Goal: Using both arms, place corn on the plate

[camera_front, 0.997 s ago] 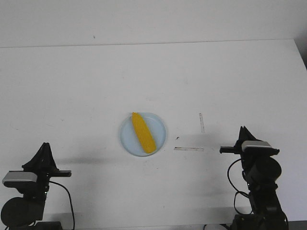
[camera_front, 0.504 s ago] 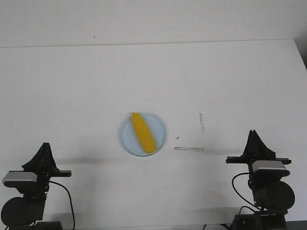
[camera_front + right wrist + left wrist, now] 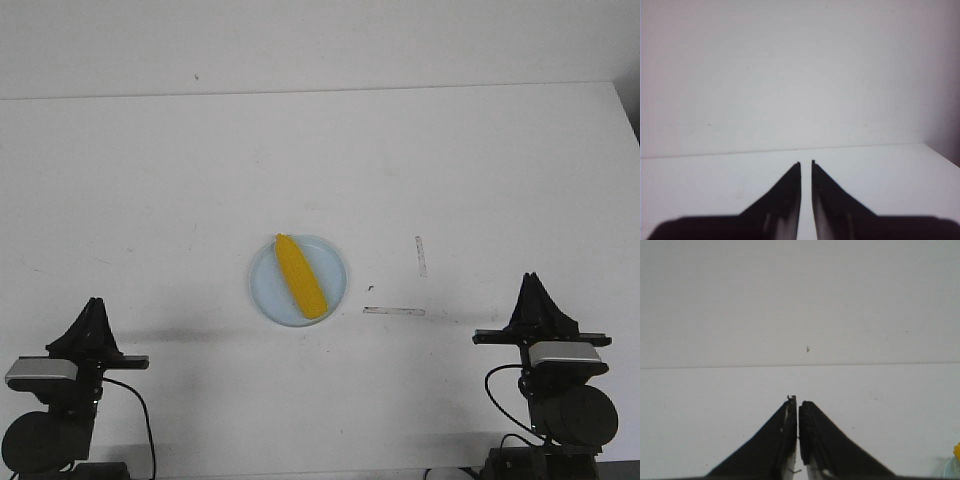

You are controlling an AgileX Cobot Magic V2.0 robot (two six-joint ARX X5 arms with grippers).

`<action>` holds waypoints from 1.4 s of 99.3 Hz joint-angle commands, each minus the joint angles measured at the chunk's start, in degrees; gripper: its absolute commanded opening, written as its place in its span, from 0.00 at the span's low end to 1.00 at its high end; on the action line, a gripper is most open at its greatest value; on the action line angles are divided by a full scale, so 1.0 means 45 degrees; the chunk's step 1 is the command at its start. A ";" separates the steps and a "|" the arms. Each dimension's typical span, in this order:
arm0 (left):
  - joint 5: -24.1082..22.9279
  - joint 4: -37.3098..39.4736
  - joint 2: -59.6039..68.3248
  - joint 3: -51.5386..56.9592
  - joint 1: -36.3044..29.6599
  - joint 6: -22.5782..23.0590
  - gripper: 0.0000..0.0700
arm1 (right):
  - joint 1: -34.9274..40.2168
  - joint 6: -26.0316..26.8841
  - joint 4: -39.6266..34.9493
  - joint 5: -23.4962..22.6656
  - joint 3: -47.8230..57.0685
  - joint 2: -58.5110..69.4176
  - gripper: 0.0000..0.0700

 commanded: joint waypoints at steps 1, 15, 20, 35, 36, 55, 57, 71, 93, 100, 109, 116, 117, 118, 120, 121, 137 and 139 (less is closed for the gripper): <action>0.0000 0.0209 -0.0015 0.0087 0.0000 0.0112 0.00 | 0.0010 -0.0078 0.0146 0.0029 0.0053 -0.0049 0.06; 0.0000 0.0209 -0.0015 0.0087 0.0005 0.0112 0.00 | 0.0010 -0.0078 0.0146 0.0034 0.0053 -0.0049 0.06; 0.0000 0.0253 -0.0015 0.0083 0.0000 0.0112 0.00 | 0.0010 -0.0073 0.0146 0.0029 0.0053 -0.0049 0.06; 0.0000 0.0306 -0.0019 -0.0087 0.0000 0.0155 0.00 | 0.0010 -0.0078 0.0146 0.0029 0.0053 -0.0049 0.06; 0.0000 0.0306 -0.0019 -0.0117 0.0000 0.0126 0.00 | 0.0010 -0.0078 0.0141 0.0029 0.0053 -0.0049 0.06; 0.0107 0.1326 -0.0131 -0.1486 -0.0034 -0.0597 0.00 | 0.0010 -0.0078 0.0146 0.0029 0.0053 -0.0049 0.06; 0.0107 0.1457 -0.0170 -0.1651 -0.0034 -0.0597 0.00 | 0.0010 -0.0078 0.0141 0.0029 0.0053 -0.0049 0.06; 0.0223 0.1559 -0.0607 -0.2463 -0.0034 -0.0597 0.00 | 0.0010 -0.0073 0.0141 0.0029 0.0053 -0.0049 0.06; 0.0219 0.1603 -0.1826 -0.3589 -0.0034 -0.0597 0.00 | 0.0010 -0.0073 0.0141 0.0029 0.0053 -0.0049 0.06; 0.0219 0.1632 -0.1778 -0.3784 -0.0034 -0.0602 0.00 | 0.0010 -0.0078 0.0141 0.0029 0.0053 -0.0049 0.06; 0.0219 0.1627 -0.1778 -0.3861 -0.0034 -0.0597 0.00 | 0.0010 -0.0078 0.0146 0.0029 0.0053 -0.0049 0.06; 0.0223 0.1651 -0.1778 -0.3861 -0.0034 -0.0597 0.00 | 0.0010 -0.0078 0.0141 0.0029 0.0053 -0.0049 0.06; 0.0223 0.1651 -0.1778 -0.3861 -0.0029 -0.0597 0.00 | 0.0010 -0.0073 0.0141 0.0029 0.0053 -0.0049 0.06; 0.0223 0.1651 -0.1778 -0.3861 -0.0034 -0.0597 0.00 | 0.0010 -0.0078 0.0141 0.0029 0.0053 -0.0049 0.06; 0.0223 0.1647 -0.1778 -0.3861 -0.0029 -0.0597 0.00 | 0.0010 -0.0078 0.0141 0.0029 0.0053 -0.0053 0.06; 0.0223 0.1642 -0.1778 -0.3861 -0.0034 -0.0597 0.00 | 0.0010 -0.0078 0.0141 0.0034 0.0053 -0.0049 0.06; 0.0223 0.1642 -0.1778 -0.3886 -0.0029 -0.0597 0.00 | 0.0010 -0.0078 0.0141 0.0029 0.0053 -0.0049 0.06; 0.0223 0.1637 -0.1778 -0.3900 -0.0029 -0.0597 0.00 | 0.0010 -0.0078 0.0141 0.0029 0.0053 -0.0049 0.06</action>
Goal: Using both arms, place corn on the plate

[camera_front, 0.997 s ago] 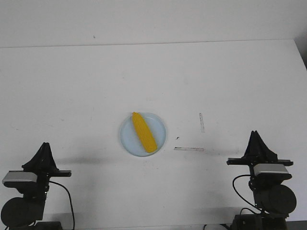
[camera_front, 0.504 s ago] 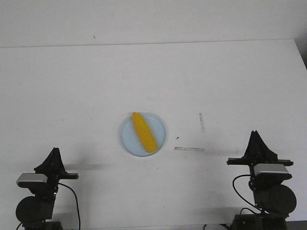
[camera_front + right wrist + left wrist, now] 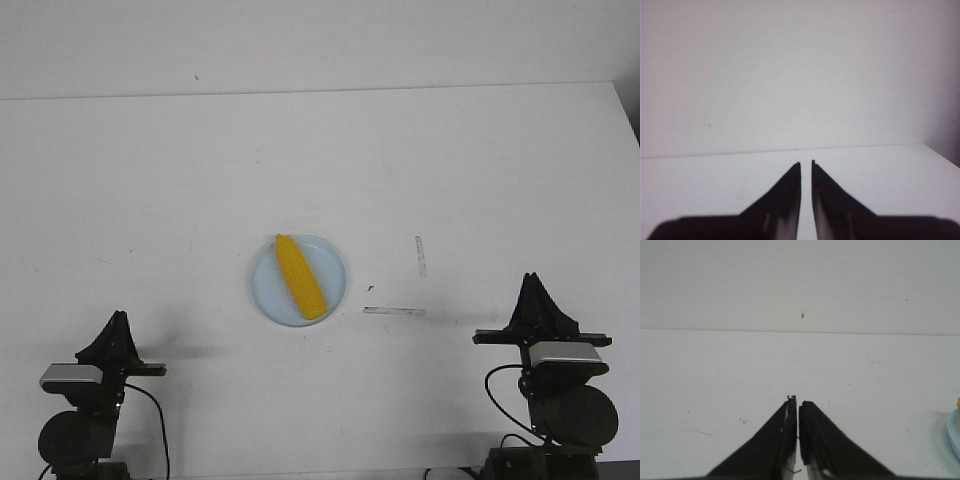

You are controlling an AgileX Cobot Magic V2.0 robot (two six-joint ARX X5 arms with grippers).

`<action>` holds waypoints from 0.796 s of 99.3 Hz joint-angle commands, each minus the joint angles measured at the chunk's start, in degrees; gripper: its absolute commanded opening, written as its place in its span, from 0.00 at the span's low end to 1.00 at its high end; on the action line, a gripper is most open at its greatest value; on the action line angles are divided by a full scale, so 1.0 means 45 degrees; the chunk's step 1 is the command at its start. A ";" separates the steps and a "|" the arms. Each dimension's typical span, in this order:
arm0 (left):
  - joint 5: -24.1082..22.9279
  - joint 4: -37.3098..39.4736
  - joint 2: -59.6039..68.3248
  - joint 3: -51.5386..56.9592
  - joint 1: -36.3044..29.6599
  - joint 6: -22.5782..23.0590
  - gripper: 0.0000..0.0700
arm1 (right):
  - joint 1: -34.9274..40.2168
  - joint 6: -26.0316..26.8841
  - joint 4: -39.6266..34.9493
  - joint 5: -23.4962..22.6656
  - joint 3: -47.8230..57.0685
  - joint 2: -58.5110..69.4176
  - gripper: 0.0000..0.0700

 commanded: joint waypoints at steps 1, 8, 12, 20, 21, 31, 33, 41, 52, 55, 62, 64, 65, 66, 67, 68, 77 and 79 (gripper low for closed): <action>-0.0005 0.0141 -0.0019 -0.0170 -0.0019 -0.0024 0.00 | 0.0010 -0.0078 0.0141 0.0000 0.0053 -0.0029 0.06; -0.0005 0.0136 -0.0019 -0.0287 -0.0019 -0.0024 0.00 | 0.0010 -0.0078 0.0141 0.0000 0.0053 -0.0029 0.06; -0.0005 -0.0063 -0.0019 -0.0287 -0.0019 -0.0024 0.00 | 0.0010 -0.0078 0.0141 0.0000 0.0053 -0.0029 0.06; -0.0005 -0.0311 -0.0019 -0.0287 -0.0019 -0.0024 0.00 | 0.0010 -0.0078 0.0141 0.0005 0.0053 -0.0029 0.06; -0.0005 -0.0321 -0.0019 -0.0287 -0.0019 -0.0024 0.00 | 0.0010 -0.0078 0.0141 0.0005 0.0053 -0.0029 0.06; -0.0005 -0.0340 -0.0019 -0.0287 -0.0019 -0.0024 0.00 | 0.0010 -0.0078 0.0141 0.0000 0.0053 -0.0029 0.06; -0.0005 -0.0340 -0.0019 -0.0287 -0.0019 -0.0024 0.00 | 0.0010 -0.0078 0.0141 0.0000 0.0053 -0.0029 0.06; -0.0005 -0.0345 -0.0019 -0.0287 -0.0019 -0.0024 0.00 | 0.0010 -0.0078 0.0141 0.0005 0.0053 -0.0029 0.06; -0.0005 -0.0345 -0.0019 -0.0287 -0.0019 -0.0024 0.00 | 0.0010 -0.0078 0.0141 0.0000 0.0053 -0.0029 0.06; -0.0005 -0.0345 -0.0019 -0.0287 -0.0019 -0.0024 0.00 | 0.0010 -0.0078 0.0141 0.0000 0.0053 -0.0029 0.06; -0.0005 -0.0345 -0.0019 -0.0287 -0.0019 -0.0024 0.00 | 0.0010 -0.0078 0.0141 0.0000 0.0053 -0.0029 0.06; -0.0005 -0.0345 -0.0019 -0.0287 -0.0019 -0.0024 0.00 | 0.0010 -0.0078 0.0141 0.0000 0.0053 -0.0029 0.06; -0.0005 -0.0345 -0.0019 -0.0287 -0.0019 -0.0024 0.00 | 0.0010 -0.0078 0.0141 0.0005 0.0053 -0.0029 0.06; -0.0005 -0.0345 -0.0019 -0.0287 -0.0019 -0.0024 0.00 | 0.0010 -0.0078 0.0141 0.0000 0.0053 -0.0029 0.06; -0.0005 -0.0345 -0.0019 -0.0287 -0.0019 -0.0024 0.00 | 0.0010 -0.0078 0.0141 0.0005 0.0053 -0.0029 0.06; -0.0005 -0.0345 -0.0019 -0.0287 -0.0019 -0.0024 0.00 | 0.0010 -0.0078 0.0141 0.0005 0.0053 -0.0029 0.06; -0.0005 -0.0345 -0.0019 -0.0287 -0.0019 -0.0024 0.00 | 0.0010 -0.0073 0.0141 0.0000 0.0053 -0.0029 0.06; -0.0005 -0.0345 -0.0019 -0.0287 -0.0019 -0.0024 0.00 | 0.0010 -0.0078 0.0141 0.0000 0.0053 -0.0029 0.06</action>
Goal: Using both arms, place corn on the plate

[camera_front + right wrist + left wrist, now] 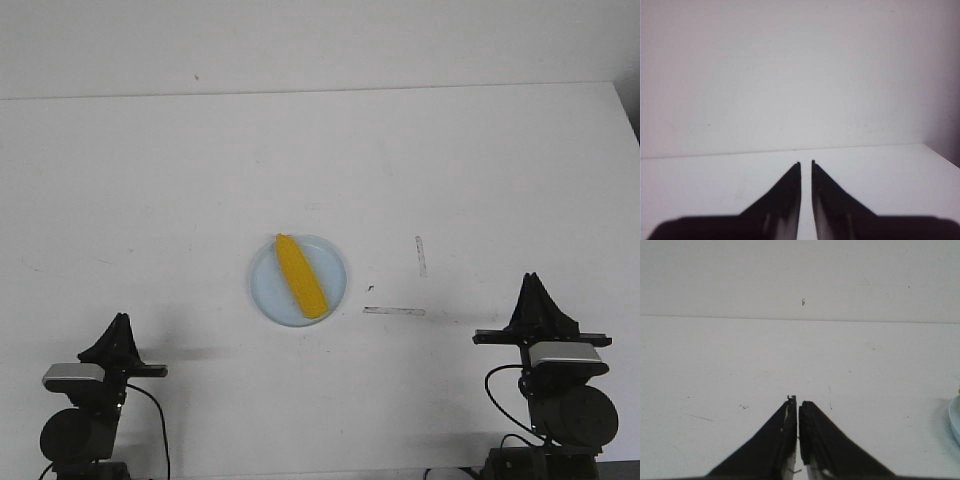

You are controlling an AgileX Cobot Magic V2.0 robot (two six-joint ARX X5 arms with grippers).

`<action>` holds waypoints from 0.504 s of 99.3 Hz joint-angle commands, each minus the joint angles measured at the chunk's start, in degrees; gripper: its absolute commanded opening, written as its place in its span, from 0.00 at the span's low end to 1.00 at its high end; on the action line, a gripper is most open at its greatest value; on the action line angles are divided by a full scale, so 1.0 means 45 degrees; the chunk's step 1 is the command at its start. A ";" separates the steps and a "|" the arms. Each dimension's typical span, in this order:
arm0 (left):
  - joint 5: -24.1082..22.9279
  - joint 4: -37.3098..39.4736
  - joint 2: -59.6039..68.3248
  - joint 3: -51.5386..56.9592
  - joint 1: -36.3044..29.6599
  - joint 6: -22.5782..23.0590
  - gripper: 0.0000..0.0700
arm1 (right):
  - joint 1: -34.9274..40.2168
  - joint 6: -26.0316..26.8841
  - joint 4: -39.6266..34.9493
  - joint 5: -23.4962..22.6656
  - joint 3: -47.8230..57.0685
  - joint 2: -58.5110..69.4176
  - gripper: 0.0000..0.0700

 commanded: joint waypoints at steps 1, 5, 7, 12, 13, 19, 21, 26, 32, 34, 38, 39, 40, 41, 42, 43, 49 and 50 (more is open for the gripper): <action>-0.0005 0.0199 -0.0024 -0.0272 -0.0019 -0.0019 0.00 | 0.0010 -0.0078 0.0141 0.0000 0.0053 -0.0024 0.06; -0.0005 0.0199 -0.0024 -0.0272 -0.0019 -0.0019 0.00 | 0.0010 -0.0078 0.0141 0.0000 0.0053 -0.0024 0.06; -0.0005 0.0199 -0.0024 -0.0272 -0.0019 -0.0019 0.00 | 0.0010 -0.0078 0.0141 0.0000 0.0053 -0.0024 0.06; -0.0005 0.0199 -0.0024 -0.0272 -0.0019 -0.0019 0.00 | 0.0010 -0.0078 0.0141 0.0005 0.0053 -0.0024 0.06; -0.0005 0.0199 -0.0024 -0.0272 -0.0019 -0.0019 0.00 | 0.0010 -0.0078 0.0141 0.0005 0.0053 -0.0024 0.06; -0.0005 0.0199 -0.0024 -0.0272 -0.0019 -0.0019 0.00 | -0.0024 -0.0107 0.0063 0.0704 0.0053 -0.0029 0.06; -0.0005 0.0199 -0.0024 -0.0272 -0.0019 -0.0019 0.00 | -0.0029 -0.0107 0.0053 0.0869 0.0053 -0.0034 0.06; -0.0005 0.0199 -0.0024 -0.0272 -0.0019 -0.0019 0.00 | -0.0024 -0.0097 0.0039 0.1297 0.0029 -0.0044 0.06; -0.0005 0.0199 -0.0024 -0.0272 -0.0019 -0.0019 0.00 | 0.0000 -0.0102 0.0039 0.1341 -0.0024 -0.0039 0.06; -0.0005 0.0199 -0.0024 -0.0272 -0.0019 -0.0019 0.00 | 0.0034 -0.0097 0.0039 0.1200 -0.0058 -0.0034 0.06; -0.0005 0.0199 -0.0024 -0.0272 -0.0019 -0.0019 0.00 | 0.0107 -0.0102 0.0049 0.0981 -0.0151 -0.0029 0.06; -0.0005 0.0199 -0.0024 -0.0272 -0.0019 -0.0019 0.00 | 0.0131 -0.0097 0.0049 0.0952 -0.0189 -0.0029 0.06; -0.0005 0.0199 -0.0024 -0.0272 -0.0019 -0.0019 0.00 | 0.0160 -0.0097 0.0053 0.0937 -0.0233 -0.0029 0.06; -0.0005 0.0199 -0.0024 -0.0272 -0.0019 -0.0019 0.00 | 0.0194 -0.0097 0.0058 0.0923 -0.0277 -0.0034 0.06; -0.0005 0.0199 -0.0024 -0.0272 -0.0019 -0.0019 0.00 | 0.0223 -0.0097 0.0063 0.0923 -0.0321 -0.0044 0.06; -0.0005 0.0199 -0.0024 -0.0272 -0.0019 -0.0019 0.00 | 0.0257 -0.0092 0.0073 0.0923 -0.0379 -0.0053 0.06; -0.0005 0.0199 -0.0024 -0.0272 -0.0019 -0.0019 0.00 | 0.0452 -0.0092 0.0185 0.0889 -0.0758 -0.0248 0.06; -0.0005 0.0199 -0.0024 -0.0272 -0.0019 -0.0019 0.00 | 0.0481 -0.0092 0.0209 0.0855 -0.0826 -0.0282 0.06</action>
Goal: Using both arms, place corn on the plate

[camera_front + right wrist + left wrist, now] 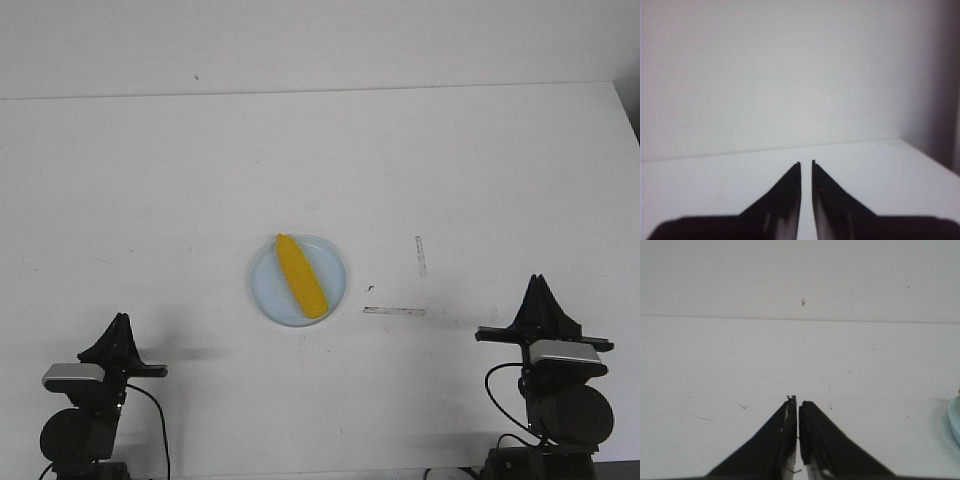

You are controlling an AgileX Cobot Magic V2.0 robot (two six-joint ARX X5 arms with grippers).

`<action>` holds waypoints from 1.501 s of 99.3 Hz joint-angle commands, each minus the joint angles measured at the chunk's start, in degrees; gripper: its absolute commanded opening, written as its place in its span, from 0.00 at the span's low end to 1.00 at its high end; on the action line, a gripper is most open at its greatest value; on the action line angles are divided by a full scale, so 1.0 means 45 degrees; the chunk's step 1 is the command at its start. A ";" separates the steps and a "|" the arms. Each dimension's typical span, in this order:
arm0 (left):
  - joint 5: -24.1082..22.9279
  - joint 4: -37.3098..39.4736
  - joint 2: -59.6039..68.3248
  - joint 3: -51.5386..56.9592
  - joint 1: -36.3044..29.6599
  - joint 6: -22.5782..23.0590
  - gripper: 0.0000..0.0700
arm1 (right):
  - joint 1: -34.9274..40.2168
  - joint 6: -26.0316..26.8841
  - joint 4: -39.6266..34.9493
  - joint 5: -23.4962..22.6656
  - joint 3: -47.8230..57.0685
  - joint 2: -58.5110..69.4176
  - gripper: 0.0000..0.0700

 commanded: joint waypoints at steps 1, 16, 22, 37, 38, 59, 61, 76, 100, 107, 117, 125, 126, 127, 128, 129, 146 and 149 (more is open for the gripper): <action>-0.0010 0.0199 -0.0024 -0.0272 -0.0019 -0.0019 0.00 | 0.0165 -0.0097 0.0126 -0.0126 -0.0408 -0.0204 0.06; -0.0010 0.0199 -0.0024 -0.0272 -0.0019 -0.0019 0.00 | 0.0495 -0.0092 0.0510 -0.0772 -0.1554 -0.0767 0.06; -0.0010 0.0199 -0.0024 -0.0272 -0.0019 -0.0019 0.00 | 0.0515 -0.0092 0.0714 -0.0758 -0.1987 -0.0947 0.06; -0.0010 0.0199 -0.0024 -0.0272 -0.0019 -0.0019 0.00 | 0.0520 -0.0092 0.0787 -0.0763 -0.2987 -0.1647 0.06; -0.0010 0.0199 -0.0024 -0.0272 -0.0019 -0.0019 0.00 | 0.0520 -0.0092 0.0792 -0.0763 -0.3084 -0.1724 0.06; -0.0010 0.0189 -0.0024 -0.0267 -0.0019 -0.0019 0.00 | 0.0520 -0.0102 0.0559 -0.0782 -0.3789 -0.2652 0.06; -0.0010 0.0199 -0.0024 -0.0272 -0.0019 -0.0019 0.00 | 0.0520 -0.0102 0.0568 -0.0782 -0.3789 -0.2652 0.06; -0.0010 0.0199 -0.0024 -0.0267 -0.0019 -0.0019 0.00 | 0.0525 -0.0097 0.0622 -0.0806 -0.3789 -0.2652 0.06; -0.0010 0.0194 -0.0024 -0.0267 -0.0019 -0.0019 0.00 | 0.0520 -0.0092 0.0641 -0.0952 -0.3789 -0.2652 0.06; -0.0010 0.0199 -0.0024 -0.0267 -0.0019 -0.0019 0.00 | 0.0520 -0.0092 0.0641 -0.0947 -0.3789 -0.2652 0.06; -0.0010 0.0199 -0.0024 -0.0267 -0.0019 -0.0019 0.00 | 0.0520 -0.0092 0.0646 -0.0947 -0.3789 -0.2652 0.06; -0.0010 0.0199 -0.0024 -0.0267 -0.0019 -0.0019 0.00 | 0.0520 -0.0097 0.0646 -0.0947 -0.3789 -0.2652 0.06; -0.0010 0.0199 -0.0024 -0.0267 -0.0019 -0.0019 0.00 | 0.0520 -0.0092 0.0641 -0.0947 -0.3789 -0.2652 0.06; -0.0010 0.0199 -0.0024 -0.0267 -0.0019 -0.0019 0.00 | 0.0520 -0.0092 0.0641 -0.0947 -0.3789 -0.2652 0.06; -0.0010 0.0199 -0.0024 -0.0267 -0.0019 -0.0019 0.00 | 0.0520 -0.0092 0.0646 -0.0947 -0.3789 -0.2652 0.06; -0.0010 0.0199 -0.0024 -0.0267 -0.0019 -0.0019 0.00 | 0.0520 -0.0092 0.0646 -0.0947 -0.3789 -0.2652 0.06; -0.0010 0.0199 -0.0024 -0.0267 -0.0019 -0.0019 0.00 | 0.0520 -0.0092 0.0641 -0.0947 -0.3789 -0.2652 0.06; -0.0010 0.0199 -0.0024 -0.0267 -0.0019 -0.0019 0.00 | 0.0520 -0.0092 0.0641 -0.0947 -0.3789 -0.2652 0.06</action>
